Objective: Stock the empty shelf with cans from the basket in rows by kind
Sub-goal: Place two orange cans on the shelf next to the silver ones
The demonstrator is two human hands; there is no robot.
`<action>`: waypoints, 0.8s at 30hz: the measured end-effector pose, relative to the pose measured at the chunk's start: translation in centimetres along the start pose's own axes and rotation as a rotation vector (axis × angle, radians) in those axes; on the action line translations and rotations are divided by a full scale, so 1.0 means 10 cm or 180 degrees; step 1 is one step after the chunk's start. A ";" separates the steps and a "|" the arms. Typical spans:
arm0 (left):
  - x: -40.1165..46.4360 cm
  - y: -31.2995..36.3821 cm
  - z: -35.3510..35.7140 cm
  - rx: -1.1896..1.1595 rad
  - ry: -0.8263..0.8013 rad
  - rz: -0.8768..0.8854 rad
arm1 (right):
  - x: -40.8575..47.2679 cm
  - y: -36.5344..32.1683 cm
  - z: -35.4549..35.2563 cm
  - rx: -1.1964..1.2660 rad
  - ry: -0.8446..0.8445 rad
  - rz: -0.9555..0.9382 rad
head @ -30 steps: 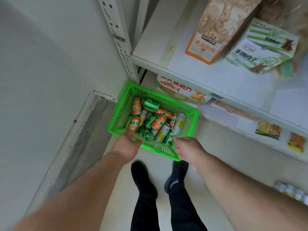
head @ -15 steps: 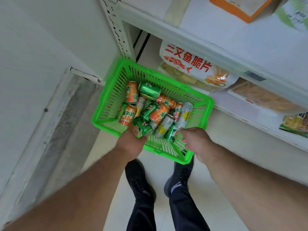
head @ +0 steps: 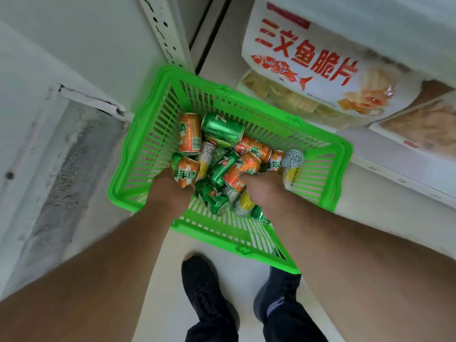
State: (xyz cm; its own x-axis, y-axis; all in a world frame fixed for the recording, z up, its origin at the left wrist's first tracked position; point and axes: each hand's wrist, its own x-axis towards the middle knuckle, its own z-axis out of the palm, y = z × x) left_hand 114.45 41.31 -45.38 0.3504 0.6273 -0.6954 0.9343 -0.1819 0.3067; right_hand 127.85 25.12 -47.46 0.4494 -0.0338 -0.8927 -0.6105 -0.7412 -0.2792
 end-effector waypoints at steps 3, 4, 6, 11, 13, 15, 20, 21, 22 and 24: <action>0.31 -0.13 0.19 0.0233 -0.0036 -0.0010 | 0.23 0.01 0.17 -0.0037 0.0059 0.0236; 0.39 -0.17 0.24 0.0346 -0.0065 -0.0027 | 0.29 0.02 0.24 0.0004 0.0049 0.0279; 0.54 -0.22 0.31 0.0578 -0.0131 -0.0094 | 0.44 0.06 0.36 0.0243 0.0119 0.0248; 0.79 -0.25 0.38 0.0854 -0.0306 -0.0097 | 0.55 0.12 0.59 0.0461 0.0569 0.0336; 0.83 -0.25 0.40 0.0829 -0.0402 -0.0085 | 0.54 0.16 0.67 0.0641 0.0621 0.0371; 0.85 -0.25 0.41 0.0747 -0.0322 -0.0081 | 0.56 0.18 0.74 0.0813 0.0728 0.0332; 0.73 -0.18 0.30 0.0518 -0.0222 -0.0049 | 0.44 0.16 0.68 0.0615 0.0442 0.0321; 0.65 -0.16 0.25 0.0406 -0.0228 -0.0039 | 0.37 0.15 0.61 0.0529 0.0342 0.0276; 0.56 -0.13 0.19 0.0253 -0.0227 -0.0028 | 0.28 0.14 0.54 0.0432 0.0270 0.0196; 0.30 0.00 0.02 -0.0036 -0.0226 -0.0006 | 0.03 0.10 0.33 0.0334 0.0213 -0.0056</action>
State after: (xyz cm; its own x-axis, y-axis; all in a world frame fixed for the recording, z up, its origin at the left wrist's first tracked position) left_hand 115.50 43.07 -47.57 0.3527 0.5723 -0.7403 0.9343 -0.1719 0.3122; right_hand 125.19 26.58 -49.18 0.5011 -0.0687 -0.8627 -0.6654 -0.6679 -0.3333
